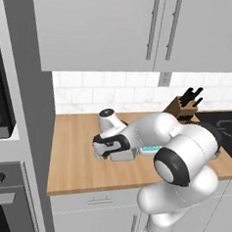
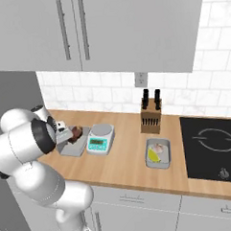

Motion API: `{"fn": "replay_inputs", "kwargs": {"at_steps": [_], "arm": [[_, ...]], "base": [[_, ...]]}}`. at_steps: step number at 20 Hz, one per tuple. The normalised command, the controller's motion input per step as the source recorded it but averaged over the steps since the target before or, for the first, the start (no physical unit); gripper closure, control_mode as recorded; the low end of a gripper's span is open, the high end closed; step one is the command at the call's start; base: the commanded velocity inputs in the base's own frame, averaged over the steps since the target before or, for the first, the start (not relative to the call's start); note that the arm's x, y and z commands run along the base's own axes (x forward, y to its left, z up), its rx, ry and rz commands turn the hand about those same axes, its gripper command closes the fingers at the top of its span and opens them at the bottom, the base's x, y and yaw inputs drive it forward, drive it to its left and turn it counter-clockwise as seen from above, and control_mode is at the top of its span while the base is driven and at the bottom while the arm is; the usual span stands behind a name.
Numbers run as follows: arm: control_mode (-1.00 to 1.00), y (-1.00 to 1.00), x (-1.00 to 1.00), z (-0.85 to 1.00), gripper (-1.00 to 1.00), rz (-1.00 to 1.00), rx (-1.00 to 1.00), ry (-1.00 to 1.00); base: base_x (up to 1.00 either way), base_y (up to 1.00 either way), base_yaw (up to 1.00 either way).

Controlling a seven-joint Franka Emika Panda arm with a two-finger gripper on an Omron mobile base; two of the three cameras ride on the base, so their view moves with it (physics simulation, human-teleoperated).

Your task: Take the meat container that has the steak and place it on the second highest rack of the freezer. Then take the vegetable container that has the garlic and lemon wedge and place it on the highest rack of the freezer.

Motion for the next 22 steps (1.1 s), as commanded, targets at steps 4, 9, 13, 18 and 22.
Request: {"fn": "replay_inputs", "kwargs": {"at_steps": [4,9,13,18,22], "arm": [[-1.00,-0.04,-0.02,-0.30,-1.00,0.00,0.00,0.00],[-1.00,-0.21,-0.11,-0.02,-1.00,-0.01,0.00,0.00],[-1.00,-0.13,0.00,-0.03,-1.00,-0.03,0.00,0.02],[-1.00,-0.07,0.00,-0.28,-1.00,-0.01,0.00,0.08],[-1.00,-0.01,0.00,-0.31,-1.00,0.00,-0.01,0.08]], "base": [[0.00,0.00,0.00],[0.00,0.00,0.00],[0.00,0.00,0.00],[0.00,0.00,0.00],[0.00,0.00,0.00]]}}
